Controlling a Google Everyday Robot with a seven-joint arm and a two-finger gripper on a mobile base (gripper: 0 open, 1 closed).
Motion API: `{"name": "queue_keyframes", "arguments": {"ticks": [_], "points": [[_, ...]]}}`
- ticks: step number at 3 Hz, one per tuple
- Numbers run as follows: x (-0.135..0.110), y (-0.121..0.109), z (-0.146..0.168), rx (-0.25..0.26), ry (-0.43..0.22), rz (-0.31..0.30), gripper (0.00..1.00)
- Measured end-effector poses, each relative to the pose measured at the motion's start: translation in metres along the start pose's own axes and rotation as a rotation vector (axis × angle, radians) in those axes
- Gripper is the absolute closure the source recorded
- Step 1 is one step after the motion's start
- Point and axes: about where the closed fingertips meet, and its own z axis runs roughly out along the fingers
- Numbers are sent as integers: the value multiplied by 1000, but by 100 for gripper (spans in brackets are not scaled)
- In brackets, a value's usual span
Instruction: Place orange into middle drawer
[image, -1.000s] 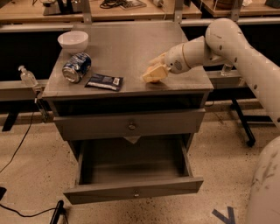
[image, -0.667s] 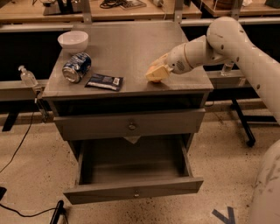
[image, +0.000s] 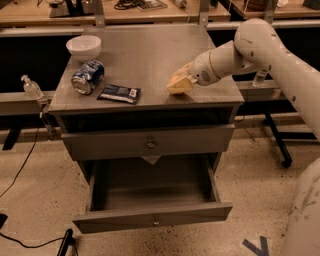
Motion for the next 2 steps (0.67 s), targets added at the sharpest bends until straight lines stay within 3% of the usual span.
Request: {"name": "queue_keyframes", "arguments": {"ticks": [1, 2], "points": [[0, 0, 0, 0, 0, 0, 100], [-35, 22, -17, -64, -64, -50, 100]]}}
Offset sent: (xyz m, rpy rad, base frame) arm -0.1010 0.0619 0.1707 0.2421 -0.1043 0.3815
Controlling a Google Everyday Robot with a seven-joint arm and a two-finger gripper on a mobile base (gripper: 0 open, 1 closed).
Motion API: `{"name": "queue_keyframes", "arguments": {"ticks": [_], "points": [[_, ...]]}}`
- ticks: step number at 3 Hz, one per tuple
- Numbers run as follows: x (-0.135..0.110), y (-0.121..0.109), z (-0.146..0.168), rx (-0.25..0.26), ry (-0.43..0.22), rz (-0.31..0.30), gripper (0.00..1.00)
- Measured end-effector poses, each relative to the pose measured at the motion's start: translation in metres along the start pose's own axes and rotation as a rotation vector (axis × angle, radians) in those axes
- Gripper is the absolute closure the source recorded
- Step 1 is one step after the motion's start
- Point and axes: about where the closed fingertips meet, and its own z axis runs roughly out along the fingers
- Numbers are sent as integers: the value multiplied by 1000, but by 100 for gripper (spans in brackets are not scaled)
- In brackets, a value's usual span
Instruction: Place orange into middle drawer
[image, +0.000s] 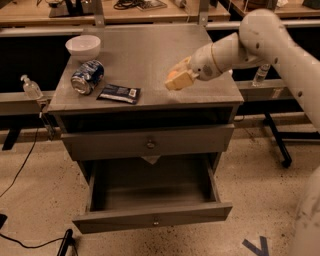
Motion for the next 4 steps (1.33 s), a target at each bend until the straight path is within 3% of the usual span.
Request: {"name": "queue_keyframes", "arguments": {"ticks": [1, 2, 4], "points": [[-53, 53, -22, -118, -73, -92, 100], [-44, 101, -18, -235, -72, -61, 100], [-31, 104, -7, -227, -82, -37, 100]]}}
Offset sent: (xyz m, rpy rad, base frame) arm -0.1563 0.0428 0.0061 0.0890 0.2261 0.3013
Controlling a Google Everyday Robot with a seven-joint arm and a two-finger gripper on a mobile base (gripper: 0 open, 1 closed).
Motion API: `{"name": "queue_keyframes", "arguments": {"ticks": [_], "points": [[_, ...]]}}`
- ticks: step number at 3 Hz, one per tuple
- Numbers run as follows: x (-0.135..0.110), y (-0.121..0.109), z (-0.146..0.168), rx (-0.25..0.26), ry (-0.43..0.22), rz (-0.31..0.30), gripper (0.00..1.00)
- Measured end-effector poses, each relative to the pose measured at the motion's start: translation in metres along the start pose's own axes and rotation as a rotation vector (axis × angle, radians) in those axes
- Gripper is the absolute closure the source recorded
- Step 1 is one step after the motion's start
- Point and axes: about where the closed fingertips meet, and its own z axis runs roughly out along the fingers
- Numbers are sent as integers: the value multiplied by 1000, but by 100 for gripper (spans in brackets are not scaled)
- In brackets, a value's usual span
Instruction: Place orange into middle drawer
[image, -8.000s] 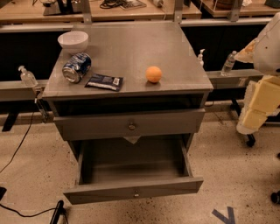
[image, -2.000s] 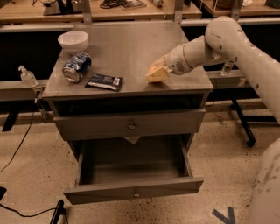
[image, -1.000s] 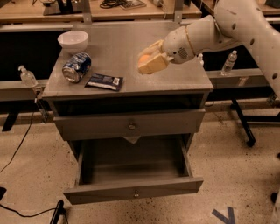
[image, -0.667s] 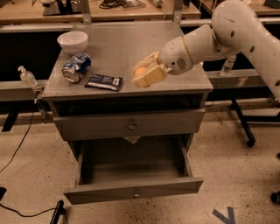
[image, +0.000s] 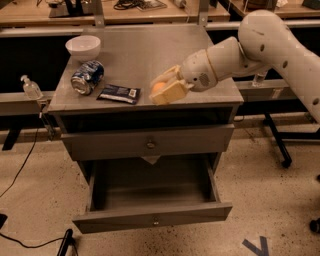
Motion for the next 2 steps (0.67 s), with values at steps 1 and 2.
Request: {"name": "queue_keyframes", "arguments": {"ticks": [1, 2], "points": [[-17, 30, -6, 83, -71, -78, 100], [-12, 63, 5, 163, -161, -113, 100]]}}
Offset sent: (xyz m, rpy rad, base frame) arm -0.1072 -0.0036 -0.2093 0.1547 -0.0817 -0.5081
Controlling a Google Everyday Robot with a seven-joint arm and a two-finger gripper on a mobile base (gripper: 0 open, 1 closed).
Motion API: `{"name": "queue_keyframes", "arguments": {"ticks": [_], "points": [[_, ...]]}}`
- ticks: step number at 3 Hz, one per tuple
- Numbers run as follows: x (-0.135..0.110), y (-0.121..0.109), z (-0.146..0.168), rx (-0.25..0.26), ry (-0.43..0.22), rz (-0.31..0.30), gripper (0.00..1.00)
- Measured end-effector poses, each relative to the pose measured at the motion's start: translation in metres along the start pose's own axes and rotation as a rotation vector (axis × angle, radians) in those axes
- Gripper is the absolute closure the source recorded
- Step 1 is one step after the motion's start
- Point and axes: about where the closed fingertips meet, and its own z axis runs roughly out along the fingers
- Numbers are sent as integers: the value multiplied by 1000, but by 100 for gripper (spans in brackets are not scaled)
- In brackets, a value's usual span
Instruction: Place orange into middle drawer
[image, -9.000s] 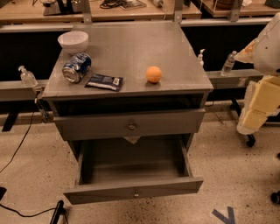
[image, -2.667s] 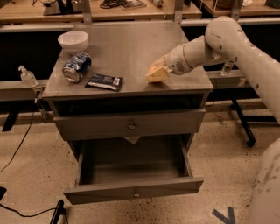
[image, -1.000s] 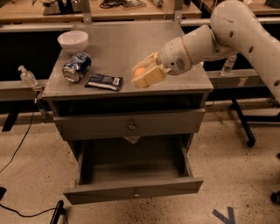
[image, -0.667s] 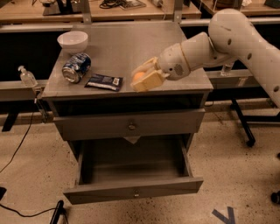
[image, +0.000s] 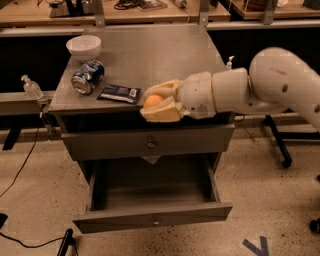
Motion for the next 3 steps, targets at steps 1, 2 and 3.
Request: {"name": "queue_keyframes", "arguments": {"ticks": [1, 2, 3], "points": [[19, 16, 0, 63, 1, 14, 100], [86, 5, -5, 52, 47, 79, 100], [152, 4, -9, 35, 70, 114, 100]]}}
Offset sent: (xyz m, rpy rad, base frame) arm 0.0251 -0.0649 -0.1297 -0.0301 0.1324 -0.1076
